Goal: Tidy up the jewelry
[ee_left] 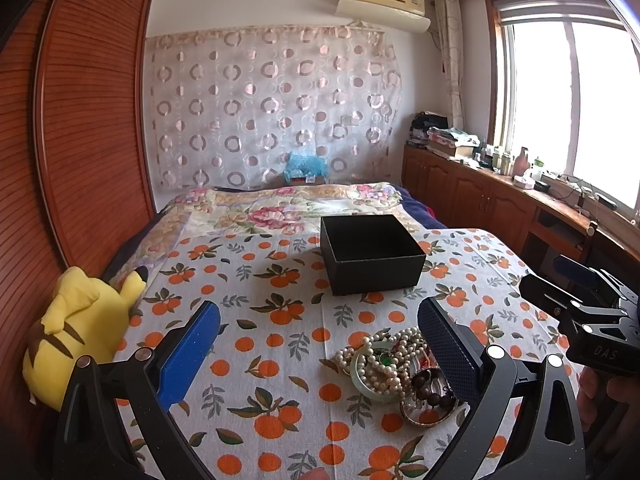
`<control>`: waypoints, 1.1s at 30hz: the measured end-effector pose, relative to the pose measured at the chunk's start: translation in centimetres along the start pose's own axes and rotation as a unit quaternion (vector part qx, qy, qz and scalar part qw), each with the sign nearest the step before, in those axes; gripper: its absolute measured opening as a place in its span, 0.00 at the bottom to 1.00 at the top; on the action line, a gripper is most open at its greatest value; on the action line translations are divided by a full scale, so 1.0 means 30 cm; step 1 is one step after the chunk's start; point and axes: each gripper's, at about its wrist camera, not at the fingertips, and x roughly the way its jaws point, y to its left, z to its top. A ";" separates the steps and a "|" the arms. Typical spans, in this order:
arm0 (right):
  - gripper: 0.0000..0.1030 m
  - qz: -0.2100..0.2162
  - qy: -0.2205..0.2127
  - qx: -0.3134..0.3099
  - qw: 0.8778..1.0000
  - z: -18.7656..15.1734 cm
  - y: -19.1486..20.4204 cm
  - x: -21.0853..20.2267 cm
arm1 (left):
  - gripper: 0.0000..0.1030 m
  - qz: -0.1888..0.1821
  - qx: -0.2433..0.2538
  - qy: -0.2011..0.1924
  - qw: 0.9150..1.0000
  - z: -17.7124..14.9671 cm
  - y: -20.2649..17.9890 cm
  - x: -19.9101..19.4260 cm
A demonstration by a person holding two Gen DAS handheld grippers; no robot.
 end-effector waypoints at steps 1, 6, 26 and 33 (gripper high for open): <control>0.98 0.000 0.000 0.000 1.000 0.000 0.000 0.000 | 0.93 0.000 0.000 0.000 1.000 0.002 -0.001 -0.002; 0.98 0.000 0.000 0.000 1.000 0.000 0.000 0.000 | 0.93 0.001 0.000 0.002 1.000 0.014 -0.007 -0.010; 0.98 0.001 0.001 0.000 1.000 0.002 0.000 -0.001 | 0.93 0.000 0.000 0.001 1.000 -0.017 0.007 0.012; 0.98 0.005 0.004 -0.001 1.000 -0.016 -0.007 -0.003 | 0.93 0.001 -0.003 0.008 1.000 -0.059 0.017 0.036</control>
